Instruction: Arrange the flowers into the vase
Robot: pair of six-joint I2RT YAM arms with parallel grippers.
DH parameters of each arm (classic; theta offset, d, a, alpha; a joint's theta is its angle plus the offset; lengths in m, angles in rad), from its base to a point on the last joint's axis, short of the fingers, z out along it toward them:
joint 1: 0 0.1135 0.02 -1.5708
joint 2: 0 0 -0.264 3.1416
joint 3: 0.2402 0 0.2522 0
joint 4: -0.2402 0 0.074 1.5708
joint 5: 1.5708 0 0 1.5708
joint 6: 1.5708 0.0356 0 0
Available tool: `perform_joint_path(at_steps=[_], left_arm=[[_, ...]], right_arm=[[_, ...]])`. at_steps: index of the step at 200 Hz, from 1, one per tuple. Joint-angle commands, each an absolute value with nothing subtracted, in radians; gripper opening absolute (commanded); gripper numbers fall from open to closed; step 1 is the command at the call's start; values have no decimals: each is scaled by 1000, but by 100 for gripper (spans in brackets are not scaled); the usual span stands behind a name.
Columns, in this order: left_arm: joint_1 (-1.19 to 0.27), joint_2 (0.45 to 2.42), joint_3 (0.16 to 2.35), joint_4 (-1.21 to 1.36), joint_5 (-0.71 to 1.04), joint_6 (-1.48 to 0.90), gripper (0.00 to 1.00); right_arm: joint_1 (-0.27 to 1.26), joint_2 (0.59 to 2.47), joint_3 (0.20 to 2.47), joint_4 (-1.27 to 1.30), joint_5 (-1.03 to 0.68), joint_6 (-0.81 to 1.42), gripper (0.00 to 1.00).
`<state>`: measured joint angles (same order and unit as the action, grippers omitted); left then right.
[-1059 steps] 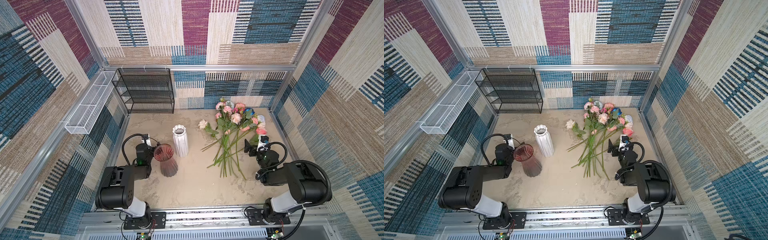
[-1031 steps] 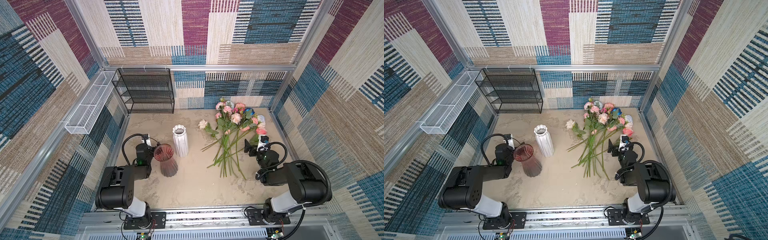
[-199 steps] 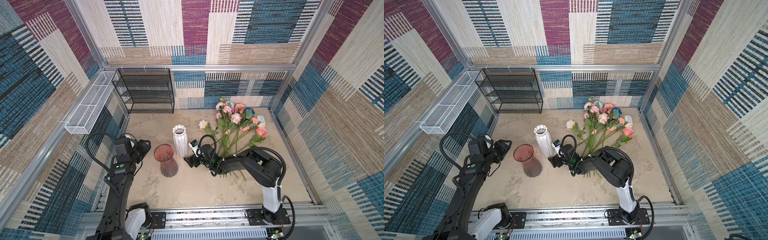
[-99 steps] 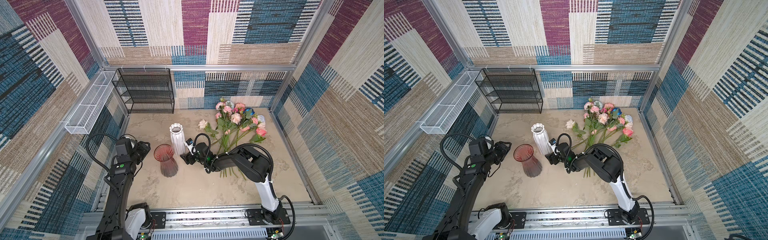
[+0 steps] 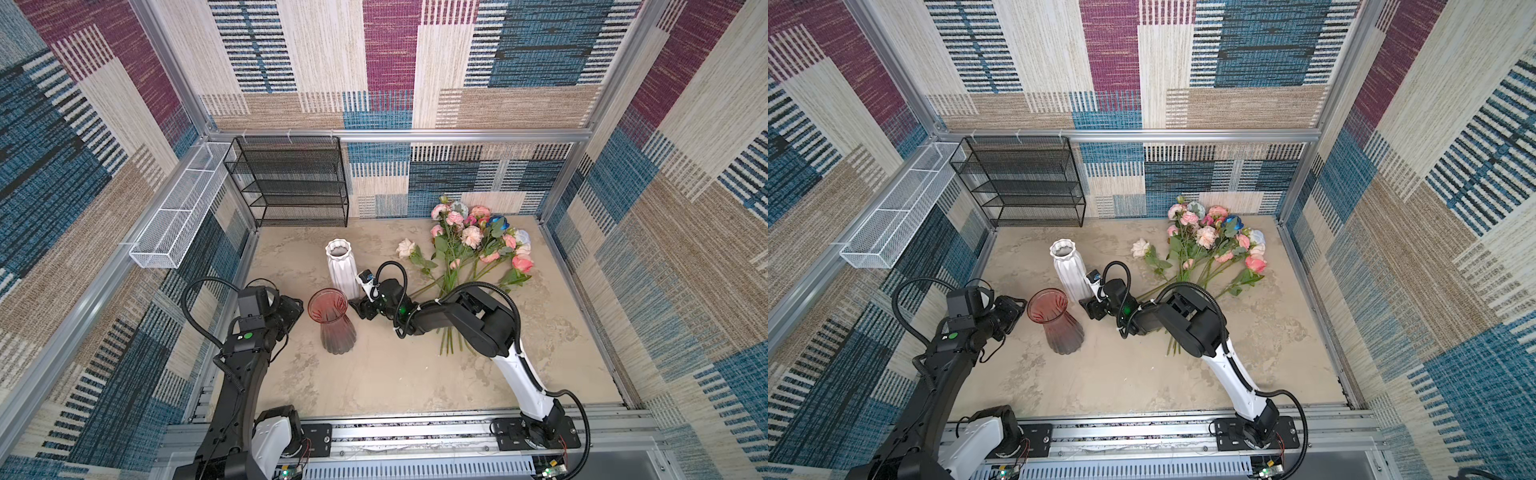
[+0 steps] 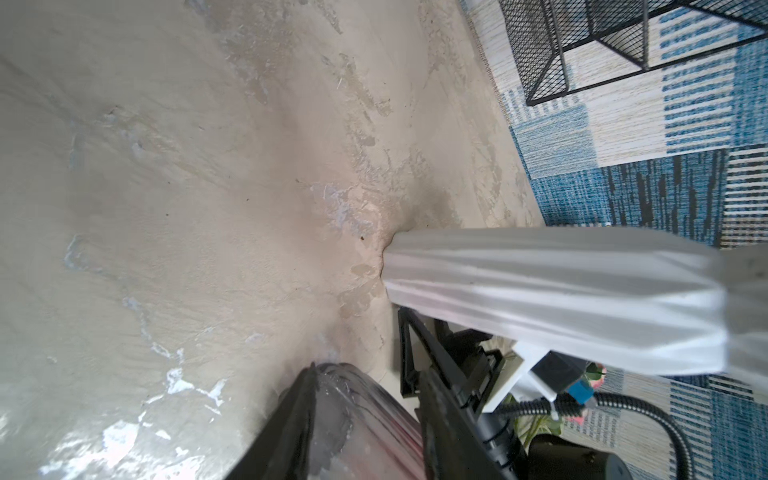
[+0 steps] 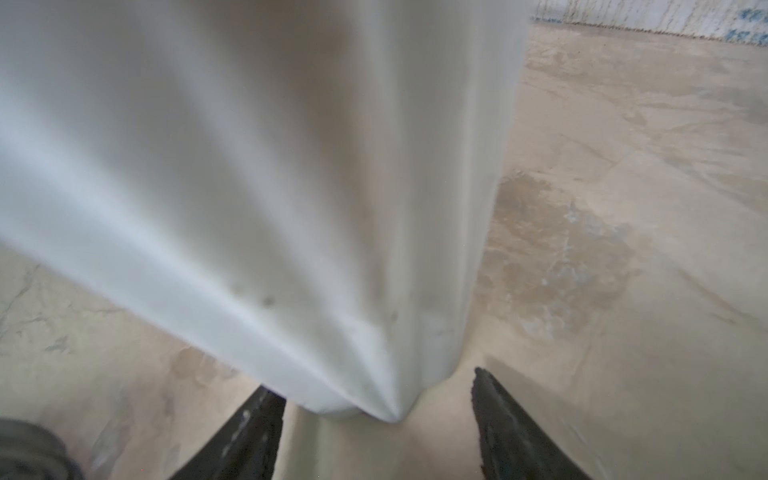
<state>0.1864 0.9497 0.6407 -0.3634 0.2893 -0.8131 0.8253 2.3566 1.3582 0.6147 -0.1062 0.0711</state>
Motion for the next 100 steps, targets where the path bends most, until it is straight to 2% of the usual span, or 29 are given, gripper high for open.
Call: perform_joint_path(at_steps=[1,29,48,68,100], left_arm=[[185,950,628,-362,270,-825,43],[184,962,601,-340,282,-825,43],[166,979,581,-321,292,-839,44],[133,995,562,-309,277,-849,44],[92,1013,536,-293,244,-860,44]], right_arm=[[824,2388,1408,573,-127,92,72],[821,2401,1451,524,-113,108,72],[818,2392,1445,512,-113,117,77],[819,2328,1335,572,-115,139,82],[819,2167,1101,684,-103,186,82]])
